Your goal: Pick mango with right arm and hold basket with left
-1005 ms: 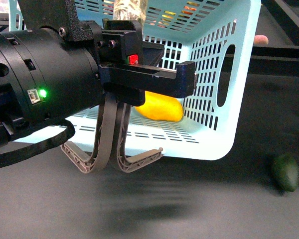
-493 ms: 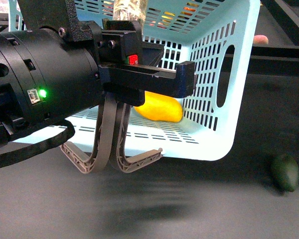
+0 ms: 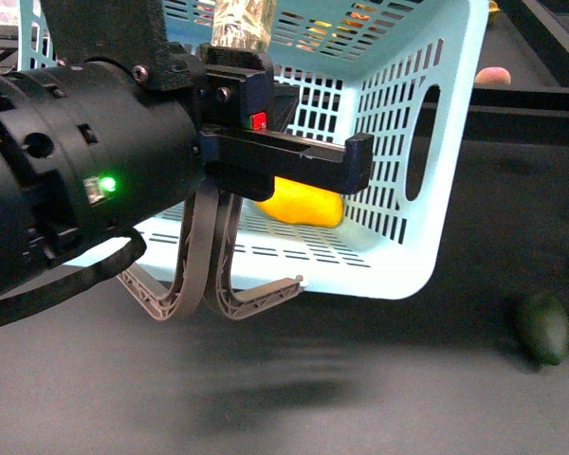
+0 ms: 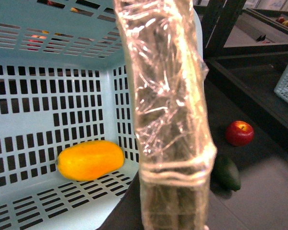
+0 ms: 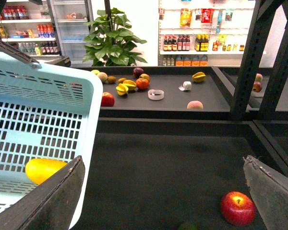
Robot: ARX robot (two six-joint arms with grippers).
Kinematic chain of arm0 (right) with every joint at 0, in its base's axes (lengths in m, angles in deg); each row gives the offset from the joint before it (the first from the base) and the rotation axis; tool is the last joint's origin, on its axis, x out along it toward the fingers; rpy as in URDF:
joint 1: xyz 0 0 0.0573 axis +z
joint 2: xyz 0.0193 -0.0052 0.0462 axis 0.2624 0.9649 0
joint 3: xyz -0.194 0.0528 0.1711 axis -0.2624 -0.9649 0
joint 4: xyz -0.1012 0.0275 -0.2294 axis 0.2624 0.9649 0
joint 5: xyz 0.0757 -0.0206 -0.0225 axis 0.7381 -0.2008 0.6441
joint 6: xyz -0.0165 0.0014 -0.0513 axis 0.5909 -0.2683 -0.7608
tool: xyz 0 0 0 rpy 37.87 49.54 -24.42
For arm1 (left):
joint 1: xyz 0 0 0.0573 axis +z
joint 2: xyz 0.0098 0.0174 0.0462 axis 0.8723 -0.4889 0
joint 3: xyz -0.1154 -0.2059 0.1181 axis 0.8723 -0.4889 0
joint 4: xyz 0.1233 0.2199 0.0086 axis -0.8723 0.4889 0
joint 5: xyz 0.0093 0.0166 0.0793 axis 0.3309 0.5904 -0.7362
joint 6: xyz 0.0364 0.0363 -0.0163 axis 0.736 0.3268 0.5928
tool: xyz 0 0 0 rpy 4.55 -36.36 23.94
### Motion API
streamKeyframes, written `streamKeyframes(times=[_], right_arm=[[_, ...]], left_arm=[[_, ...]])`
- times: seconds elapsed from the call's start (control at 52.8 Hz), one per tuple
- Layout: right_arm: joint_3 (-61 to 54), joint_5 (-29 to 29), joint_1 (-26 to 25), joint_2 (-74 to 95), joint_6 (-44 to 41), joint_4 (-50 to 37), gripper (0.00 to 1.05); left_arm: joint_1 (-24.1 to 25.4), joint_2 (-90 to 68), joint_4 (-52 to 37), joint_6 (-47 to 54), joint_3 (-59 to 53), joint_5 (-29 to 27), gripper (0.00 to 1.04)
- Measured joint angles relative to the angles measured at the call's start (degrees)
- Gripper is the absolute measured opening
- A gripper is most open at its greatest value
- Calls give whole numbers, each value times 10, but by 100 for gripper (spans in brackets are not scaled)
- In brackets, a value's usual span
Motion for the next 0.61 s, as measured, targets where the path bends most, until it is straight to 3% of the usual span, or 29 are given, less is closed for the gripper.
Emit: streamKeyframes(times=[0.114, 0.398, 0.607], right_arm=[[0, 0, 0, 0, 0, 0, 97], [0, 0, 0, 0, 0, 0, 97], [0, 0, 0, 0, 0, 0, 97]], left_arm=[[20, -45, 27, -39, 62, -55, 8], [128, -133, 205, -370, 225, -205, 8], [172, -168, 293, -553, 279, -235, 8]])
